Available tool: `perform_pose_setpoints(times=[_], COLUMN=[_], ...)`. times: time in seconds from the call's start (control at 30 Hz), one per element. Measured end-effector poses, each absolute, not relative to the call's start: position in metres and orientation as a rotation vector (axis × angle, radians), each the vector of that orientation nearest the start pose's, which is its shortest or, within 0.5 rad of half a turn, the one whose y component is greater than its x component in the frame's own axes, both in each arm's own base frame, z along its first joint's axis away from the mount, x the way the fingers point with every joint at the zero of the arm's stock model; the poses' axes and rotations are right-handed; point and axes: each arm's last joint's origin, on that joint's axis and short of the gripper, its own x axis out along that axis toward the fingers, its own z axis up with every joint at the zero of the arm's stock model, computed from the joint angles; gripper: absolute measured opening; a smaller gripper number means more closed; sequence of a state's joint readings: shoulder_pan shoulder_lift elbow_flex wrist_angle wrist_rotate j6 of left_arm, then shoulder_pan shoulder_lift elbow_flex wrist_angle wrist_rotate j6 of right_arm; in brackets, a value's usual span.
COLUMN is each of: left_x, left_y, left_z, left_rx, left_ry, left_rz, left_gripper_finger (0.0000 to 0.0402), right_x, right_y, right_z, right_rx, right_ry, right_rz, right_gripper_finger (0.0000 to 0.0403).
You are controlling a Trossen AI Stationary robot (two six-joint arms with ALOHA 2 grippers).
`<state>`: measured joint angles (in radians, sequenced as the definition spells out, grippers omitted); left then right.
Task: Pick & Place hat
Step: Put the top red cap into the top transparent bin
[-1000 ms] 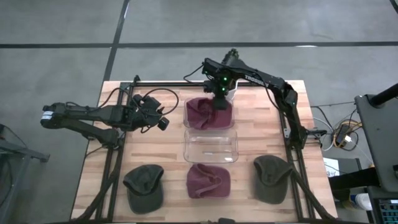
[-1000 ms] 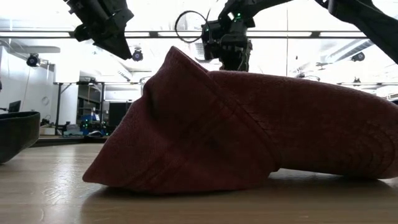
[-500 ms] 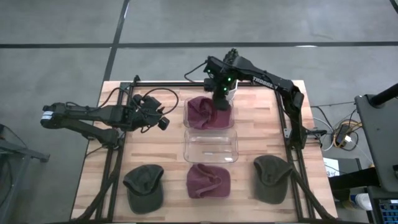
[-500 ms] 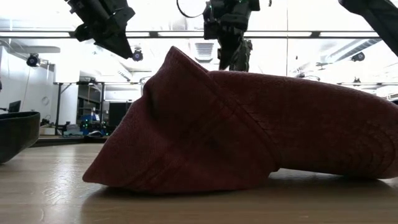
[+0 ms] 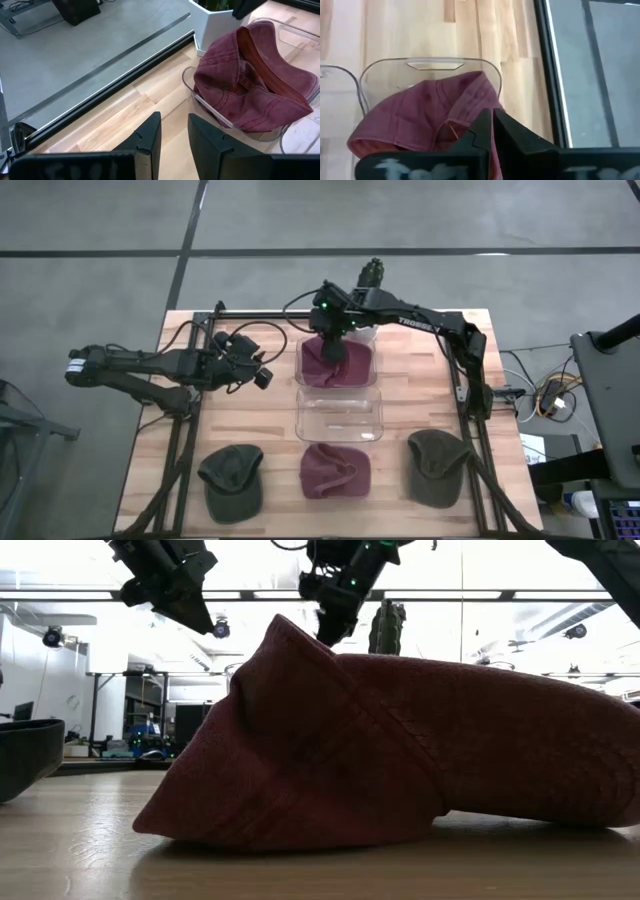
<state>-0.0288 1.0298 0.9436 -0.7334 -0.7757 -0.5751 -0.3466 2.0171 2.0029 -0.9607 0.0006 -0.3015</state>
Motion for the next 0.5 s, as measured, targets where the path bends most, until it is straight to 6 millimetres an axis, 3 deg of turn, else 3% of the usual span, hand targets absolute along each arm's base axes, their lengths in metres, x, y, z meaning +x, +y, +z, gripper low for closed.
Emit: perform_pose_setpoints(times=[0.5], left_x=[0.194], left_y=[0.015], left_z=[0.304], left_rx=[-0.195], left_ry=[0.538], left_rz=[0.891], left_gripper_finger=[0.009], right_x=[0.407], right_y=[-0.152], right_z=[0.254], right_rx=[-0.047], right_ry=[1.075], right_rz=[-0.187], right_gripper_finger=[0.0008])
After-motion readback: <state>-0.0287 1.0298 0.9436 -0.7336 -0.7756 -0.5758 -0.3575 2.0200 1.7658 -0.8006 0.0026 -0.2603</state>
